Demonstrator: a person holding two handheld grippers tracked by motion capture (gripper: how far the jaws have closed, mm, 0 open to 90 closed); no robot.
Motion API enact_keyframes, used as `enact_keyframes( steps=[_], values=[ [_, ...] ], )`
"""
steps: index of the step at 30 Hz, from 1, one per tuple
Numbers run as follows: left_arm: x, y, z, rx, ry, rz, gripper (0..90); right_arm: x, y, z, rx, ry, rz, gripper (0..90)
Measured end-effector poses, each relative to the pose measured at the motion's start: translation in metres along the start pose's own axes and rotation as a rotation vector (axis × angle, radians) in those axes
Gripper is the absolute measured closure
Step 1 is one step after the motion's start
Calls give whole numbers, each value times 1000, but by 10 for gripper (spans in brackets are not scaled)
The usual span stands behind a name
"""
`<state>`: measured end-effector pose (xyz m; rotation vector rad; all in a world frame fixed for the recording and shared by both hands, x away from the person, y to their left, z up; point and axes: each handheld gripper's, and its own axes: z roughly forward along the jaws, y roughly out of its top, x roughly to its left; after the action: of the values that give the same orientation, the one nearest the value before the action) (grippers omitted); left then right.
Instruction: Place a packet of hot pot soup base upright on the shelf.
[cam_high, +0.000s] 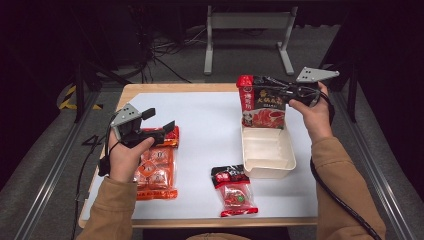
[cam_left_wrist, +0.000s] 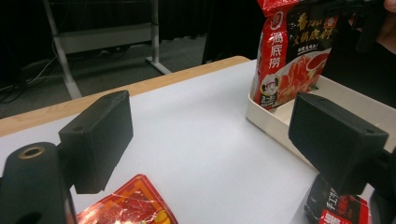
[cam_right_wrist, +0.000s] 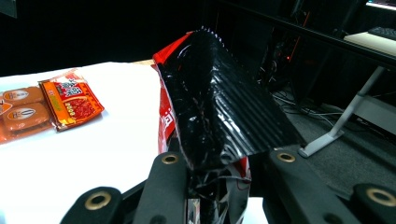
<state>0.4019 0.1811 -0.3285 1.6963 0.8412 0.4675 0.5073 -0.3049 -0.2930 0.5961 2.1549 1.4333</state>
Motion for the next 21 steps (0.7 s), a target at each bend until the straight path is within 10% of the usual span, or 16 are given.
enact_keyframes(
  steps=[21],
  values=[
    [0,0,1,10,-1,10,143,-1,-34,-1,44,-14,68,735]
  ],
)
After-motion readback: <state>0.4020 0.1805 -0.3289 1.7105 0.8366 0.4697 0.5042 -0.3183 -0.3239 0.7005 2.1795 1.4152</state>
